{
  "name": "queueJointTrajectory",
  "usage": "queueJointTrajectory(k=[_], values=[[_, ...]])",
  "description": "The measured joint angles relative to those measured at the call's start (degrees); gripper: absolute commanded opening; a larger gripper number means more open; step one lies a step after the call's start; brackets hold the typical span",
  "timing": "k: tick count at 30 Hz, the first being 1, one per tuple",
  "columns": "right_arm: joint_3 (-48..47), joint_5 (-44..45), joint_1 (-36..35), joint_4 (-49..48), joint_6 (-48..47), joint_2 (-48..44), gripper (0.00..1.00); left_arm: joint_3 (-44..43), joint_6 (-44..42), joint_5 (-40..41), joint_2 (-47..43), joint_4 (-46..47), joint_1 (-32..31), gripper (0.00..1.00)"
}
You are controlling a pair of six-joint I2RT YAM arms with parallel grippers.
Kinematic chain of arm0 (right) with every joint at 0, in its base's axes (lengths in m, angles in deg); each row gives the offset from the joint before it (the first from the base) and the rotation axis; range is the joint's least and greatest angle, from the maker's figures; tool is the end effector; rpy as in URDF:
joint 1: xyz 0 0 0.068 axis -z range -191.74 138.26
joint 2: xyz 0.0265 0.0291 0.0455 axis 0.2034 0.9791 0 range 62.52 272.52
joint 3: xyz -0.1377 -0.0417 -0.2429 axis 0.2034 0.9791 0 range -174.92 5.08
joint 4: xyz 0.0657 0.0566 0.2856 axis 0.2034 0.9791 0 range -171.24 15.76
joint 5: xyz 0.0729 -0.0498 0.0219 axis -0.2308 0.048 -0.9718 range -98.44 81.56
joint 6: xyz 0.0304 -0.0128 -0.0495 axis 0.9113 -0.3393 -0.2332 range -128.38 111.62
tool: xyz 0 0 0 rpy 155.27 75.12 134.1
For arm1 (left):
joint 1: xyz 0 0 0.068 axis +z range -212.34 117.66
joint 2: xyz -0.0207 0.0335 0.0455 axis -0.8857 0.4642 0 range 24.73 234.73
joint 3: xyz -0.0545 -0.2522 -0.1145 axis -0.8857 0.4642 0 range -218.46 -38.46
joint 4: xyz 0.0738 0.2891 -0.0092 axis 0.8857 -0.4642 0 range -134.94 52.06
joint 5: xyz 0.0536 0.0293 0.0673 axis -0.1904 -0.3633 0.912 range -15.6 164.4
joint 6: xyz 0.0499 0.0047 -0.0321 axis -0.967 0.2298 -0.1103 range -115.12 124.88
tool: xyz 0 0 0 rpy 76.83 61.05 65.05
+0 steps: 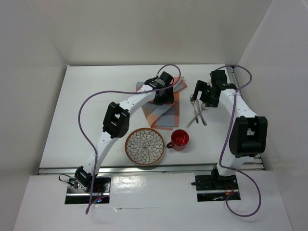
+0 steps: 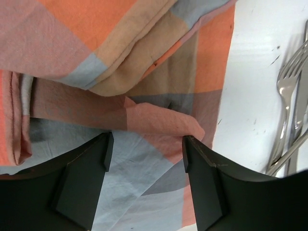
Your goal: Set the dinner table for one person
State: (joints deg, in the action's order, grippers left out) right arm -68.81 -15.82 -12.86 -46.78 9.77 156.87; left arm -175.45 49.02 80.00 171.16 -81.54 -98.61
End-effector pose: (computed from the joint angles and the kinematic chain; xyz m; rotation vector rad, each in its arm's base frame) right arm 0.3953 0.0133 0.2474 0.3253 2.5229 0.2963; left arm 0.4936 -0.3568 0.1836 -0.2165 2.5416 -0.4551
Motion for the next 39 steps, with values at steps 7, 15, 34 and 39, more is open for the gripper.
queueJointTrajectory(k=[7, 15, 34, 39], values=[[0.00, -2.78, 0.00, -0.44, -1.11, 0.07, 0.96, 2.01, 3.02, 0.02, -0.46, 2.51, 0.13, 0.77], [-4.15, -8.26, -4.87, -2.86, -6.62, 4.59, 0.72, 9.31, 4.26, -0.24, -6.03, 3.45, 0.85, 0.74], [-23.37, -3.28, -19.06, -7.30, -18.14, 31.23, 0.62, 26.64, 1.49, 1.60, -36.20, -0.26, 16.96, 0.73], [-24.98, -0.94, -20.90, -6.69, -19.85, 32.68, 0.35, 28.57, 0.81, 1.53, -36.72, -1.22, 17.07, 0.73]])
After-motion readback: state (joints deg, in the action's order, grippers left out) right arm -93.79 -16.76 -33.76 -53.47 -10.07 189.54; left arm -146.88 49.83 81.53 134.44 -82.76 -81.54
